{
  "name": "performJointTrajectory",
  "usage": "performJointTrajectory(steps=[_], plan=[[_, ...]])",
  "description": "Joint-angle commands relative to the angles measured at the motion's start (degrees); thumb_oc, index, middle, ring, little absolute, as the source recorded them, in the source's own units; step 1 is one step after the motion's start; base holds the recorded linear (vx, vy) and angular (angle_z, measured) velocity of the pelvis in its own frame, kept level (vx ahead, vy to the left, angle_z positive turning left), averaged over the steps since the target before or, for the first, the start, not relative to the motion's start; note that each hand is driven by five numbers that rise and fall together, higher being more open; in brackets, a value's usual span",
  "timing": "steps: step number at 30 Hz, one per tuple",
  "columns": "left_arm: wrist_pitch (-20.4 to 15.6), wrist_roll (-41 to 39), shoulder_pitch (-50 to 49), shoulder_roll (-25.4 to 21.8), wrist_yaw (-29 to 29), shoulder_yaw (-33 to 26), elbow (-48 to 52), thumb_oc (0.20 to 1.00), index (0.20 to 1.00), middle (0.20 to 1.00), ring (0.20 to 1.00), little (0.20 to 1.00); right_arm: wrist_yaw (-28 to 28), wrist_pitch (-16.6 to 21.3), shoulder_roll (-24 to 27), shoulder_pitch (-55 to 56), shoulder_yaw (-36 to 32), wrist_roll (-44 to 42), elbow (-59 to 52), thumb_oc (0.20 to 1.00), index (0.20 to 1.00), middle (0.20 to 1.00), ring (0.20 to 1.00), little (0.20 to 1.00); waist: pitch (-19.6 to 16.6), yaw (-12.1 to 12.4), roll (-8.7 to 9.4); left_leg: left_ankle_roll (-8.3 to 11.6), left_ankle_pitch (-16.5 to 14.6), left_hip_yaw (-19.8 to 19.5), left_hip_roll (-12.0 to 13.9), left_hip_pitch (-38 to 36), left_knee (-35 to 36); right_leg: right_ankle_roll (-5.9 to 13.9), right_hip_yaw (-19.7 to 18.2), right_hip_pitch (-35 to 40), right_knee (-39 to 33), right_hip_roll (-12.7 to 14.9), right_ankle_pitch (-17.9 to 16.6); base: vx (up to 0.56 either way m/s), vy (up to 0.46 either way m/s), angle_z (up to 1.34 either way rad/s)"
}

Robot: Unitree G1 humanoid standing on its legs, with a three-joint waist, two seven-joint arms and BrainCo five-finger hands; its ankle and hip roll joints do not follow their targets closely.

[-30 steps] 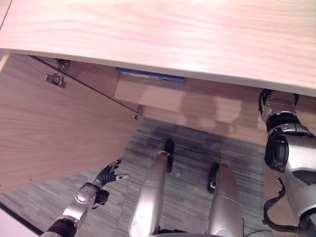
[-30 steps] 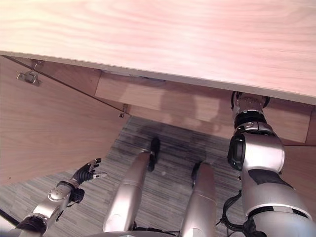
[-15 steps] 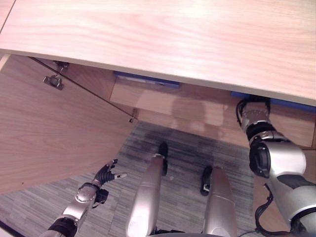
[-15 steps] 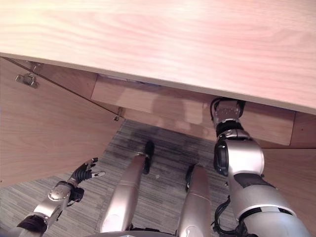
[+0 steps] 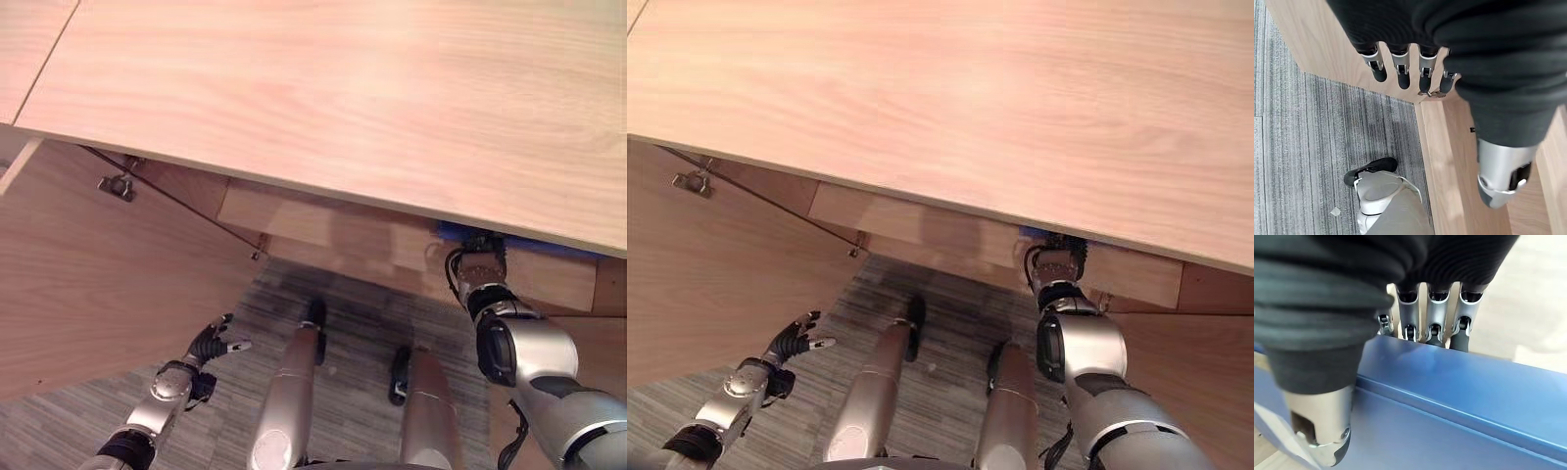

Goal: Put the empty folder in the office cabinet

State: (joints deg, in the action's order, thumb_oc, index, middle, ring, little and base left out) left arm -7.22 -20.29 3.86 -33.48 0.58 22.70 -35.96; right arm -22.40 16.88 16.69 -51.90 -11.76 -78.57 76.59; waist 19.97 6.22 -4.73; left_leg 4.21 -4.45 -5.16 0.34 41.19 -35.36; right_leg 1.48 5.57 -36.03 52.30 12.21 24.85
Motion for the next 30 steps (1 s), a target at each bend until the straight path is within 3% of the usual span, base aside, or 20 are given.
performJointTrajectory(steps=[1,6,13,21,24,30], plan=[[-0.91,-2.63,0.53,1.13,-0.22,-0.77,-2.40,1.000,1.000,1.000,1.000,1.000,-1.06,-2.72,-2.02,4.12,-4.22,0.31,3.83,1.000,1.000,1.000,1.000,1.000,2.42,1.99,-2.30,1.55,-13.96,-6.56,5.34,-8.87,-1.80,2.59,-0.14,4.08,-4.81,0.07,2.25,0.00,0.000,0.00],[-0.76,-3.13,-0.11,1.76,0.11,-1.35,-2.94,1.000,1.000,1.000,1.000,1.000,-0.01,-2.64,-3.62,7.28,-4.24,0.86,3.10,1.000,1.000,1.000,1.000,1.000,2.22,2.08,-2.00,1.70,-13.68,-6.72,5.60,-9.62,-0.96,2.70,0.13,5.07,-5.67,0.09,2.00,0.00,0.000,0.00],[-0.84,-3.84,-0.28,1.49,0.14,-1.93,-3.39,1.000,1.000,1.000,1.000,1.000,0.65,-2.26,-2.13,5.59,-3.54,1.89,1.97,1.000,1.000,1.000,1.000,1.000,1.89,2.19,-1.91,1.77,-13.45,-6.98,5.60,-9.50,-0.84,2.73,0.39,5.20,-5.79,0.26,1.79,-0.01,0.002,0.02],[-1.21,-3.07,0.22,-0.41,0.90,-1.85,-4.66,1.000,1.000,1.000,1.000,1.000,1.51,-2.29,8.58,-6.85,0.10,4.36,-0.20,1.000,1.000,1.000,1.000,1.000,1.36,2.96,-1.17,1.97,-13.11,-6.90,5.53,-9.33,-0.72,2.87,0.31,5.24,-5.99,0.42,1.24,0.00,0.000,0.00],[-1.48,-3.08,-0.34,-1.56,1.74,-2.10,-4.24,1.000,1.000,1.000,1.000,1.000,2.32,-3.02,15.13,-11.97,2.84,6.49,-0.39,1.000,1.000,1.000,1.000,1.000,0.79,3.54,-0.80,2.06,-12.94,-7.03,5.43,-9.21,-0.67,2.90,0.46,5.41,-6.18,0.52,1.17,0.00,0.000,0.00],[-1.50,-3.18,-0.99,-2.43,2.72,-2.00,-3.35,1.000,1.000,1.000,1.000,1.000,3.10,-3.98,20.70,-17.44,6.57,8.50,0.33,1.000,1.000,1.000,1.000,1.000,0.35,4.19,-0.67,2.18,-12.68,-7.26,5.44,-9.48,-0.06,2.95,0.60,5.89,-6.73,0.72,0.91,0.00,0.000,0.00]])
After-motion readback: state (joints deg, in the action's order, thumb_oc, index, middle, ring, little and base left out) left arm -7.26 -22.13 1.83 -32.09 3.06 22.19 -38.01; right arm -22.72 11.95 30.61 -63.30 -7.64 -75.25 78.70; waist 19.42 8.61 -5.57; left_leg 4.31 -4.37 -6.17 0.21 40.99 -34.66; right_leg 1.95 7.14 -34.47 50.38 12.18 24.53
